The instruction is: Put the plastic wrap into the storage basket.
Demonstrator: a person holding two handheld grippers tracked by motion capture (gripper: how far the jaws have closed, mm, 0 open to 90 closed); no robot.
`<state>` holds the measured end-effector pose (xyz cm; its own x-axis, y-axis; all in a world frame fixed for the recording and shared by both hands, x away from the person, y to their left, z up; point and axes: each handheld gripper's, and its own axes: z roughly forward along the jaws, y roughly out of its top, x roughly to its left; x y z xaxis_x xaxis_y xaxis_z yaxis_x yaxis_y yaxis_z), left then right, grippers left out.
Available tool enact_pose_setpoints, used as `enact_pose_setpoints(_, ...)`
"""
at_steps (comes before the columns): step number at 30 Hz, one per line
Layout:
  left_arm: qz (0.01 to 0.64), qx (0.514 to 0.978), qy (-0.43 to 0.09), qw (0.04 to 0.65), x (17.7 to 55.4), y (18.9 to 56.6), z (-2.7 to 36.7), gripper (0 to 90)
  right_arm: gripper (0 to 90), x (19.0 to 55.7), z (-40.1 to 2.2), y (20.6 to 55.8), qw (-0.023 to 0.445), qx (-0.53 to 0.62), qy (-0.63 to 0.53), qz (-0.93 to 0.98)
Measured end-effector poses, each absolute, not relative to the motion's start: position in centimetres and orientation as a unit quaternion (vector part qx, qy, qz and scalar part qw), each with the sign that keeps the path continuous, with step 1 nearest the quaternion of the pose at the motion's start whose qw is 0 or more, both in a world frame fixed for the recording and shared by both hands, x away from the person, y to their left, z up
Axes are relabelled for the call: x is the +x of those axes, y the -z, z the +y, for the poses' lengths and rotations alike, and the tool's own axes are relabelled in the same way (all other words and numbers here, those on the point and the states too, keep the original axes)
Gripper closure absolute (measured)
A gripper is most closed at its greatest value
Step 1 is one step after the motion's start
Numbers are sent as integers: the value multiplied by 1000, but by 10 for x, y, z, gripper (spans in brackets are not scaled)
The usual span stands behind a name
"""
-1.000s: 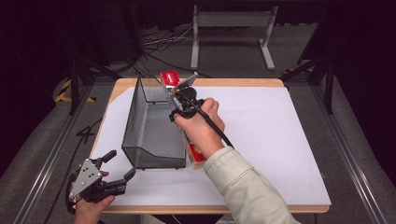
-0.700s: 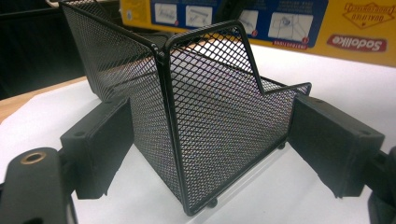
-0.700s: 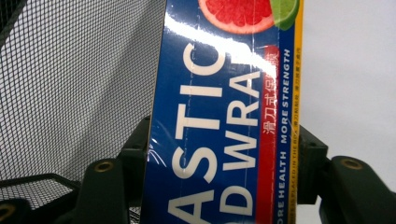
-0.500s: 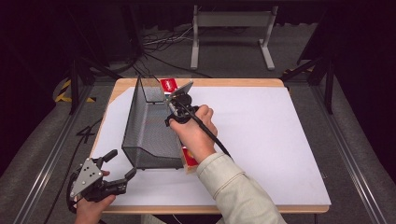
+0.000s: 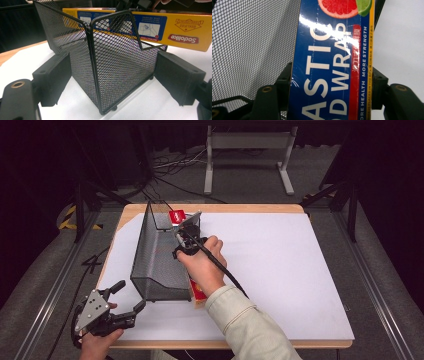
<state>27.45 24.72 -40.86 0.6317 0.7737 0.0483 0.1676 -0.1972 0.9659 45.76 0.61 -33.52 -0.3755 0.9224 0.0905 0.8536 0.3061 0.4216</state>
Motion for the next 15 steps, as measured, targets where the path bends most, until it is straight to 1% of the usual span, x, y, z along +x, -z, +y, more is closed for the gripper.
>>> enact_pose_setpoints(15,327,722,-277,542,274,409,248,156,392,469,13,343,65,558,-173,809)
